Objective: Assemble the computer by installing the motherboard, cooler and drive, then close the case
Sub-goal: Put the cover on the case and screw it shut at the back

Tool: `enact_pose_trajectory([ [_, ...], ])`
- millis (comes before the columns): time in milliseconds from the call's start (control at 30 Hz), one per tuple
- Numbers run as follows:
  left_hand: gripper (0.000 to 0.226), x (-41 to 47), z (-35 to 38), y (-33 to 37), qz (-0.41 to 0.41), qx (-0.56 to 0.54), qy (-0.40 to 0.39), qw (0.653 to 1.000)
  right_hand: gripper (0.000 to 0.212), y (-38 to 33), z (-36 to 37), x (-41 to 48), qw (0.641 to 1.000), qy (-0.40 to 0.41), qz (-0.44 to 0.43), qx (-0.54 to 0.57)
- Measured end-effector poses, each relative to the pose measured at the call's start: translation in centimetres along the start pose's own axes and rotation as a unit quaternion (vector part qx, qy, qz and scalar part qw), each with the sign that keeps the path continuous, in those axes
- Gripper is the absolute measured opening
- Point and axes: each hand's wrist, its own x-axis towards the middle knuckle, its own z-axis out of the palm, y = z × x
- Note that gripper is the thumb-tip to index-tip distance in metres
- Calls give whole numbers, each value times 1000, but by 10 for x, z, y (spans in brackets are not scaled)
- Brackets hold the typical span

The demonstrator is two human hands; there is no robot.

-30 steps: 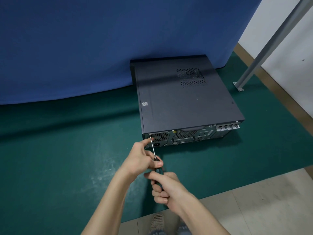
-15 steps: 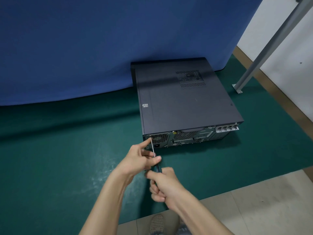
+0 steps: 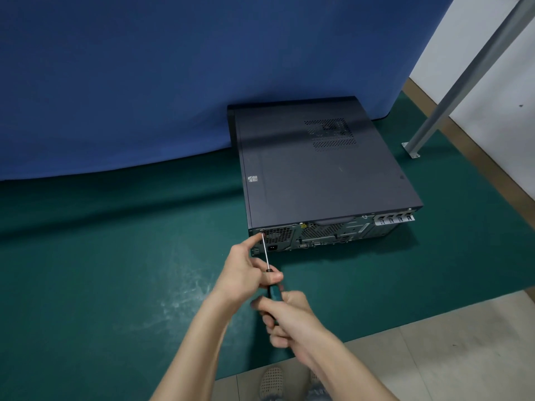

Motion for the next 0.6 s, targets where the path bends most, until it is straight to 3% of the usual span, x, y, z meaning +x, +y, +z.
enact_pose_trajectory([
  [67,93,2,2,-3,8,12,11,1000,31,4,2,2,988,85,-54,-115],
  [100,89,1,0,-4,0,-30,-2,1000,31,2,1,4,989,87,-54,-105],
  [200,76,-2,-7,-5,-16,-144,-44,988,31,-9,-8,6,994,-69,21,77],
  [267,76,2,-3,-10,2,-119,2,993,29,-8,-13,3,991,-97,29,89],
  [367,79,8,9,-15,14,-93,43,995,35,2,-4,6,994,40,-42,-87],
  [433,80,11,6,-18,15,-91,45,995,38,3,0,11,993,73,-42,-79],
  [533,48,13,-16,-29,14,-50,74,996,36,-5,-7,11,999,-32,11,21],
  [600,27,17,-29,-45,-12,39,157,987,35,-5,-23,11,1000,-25,-7,-9],
])
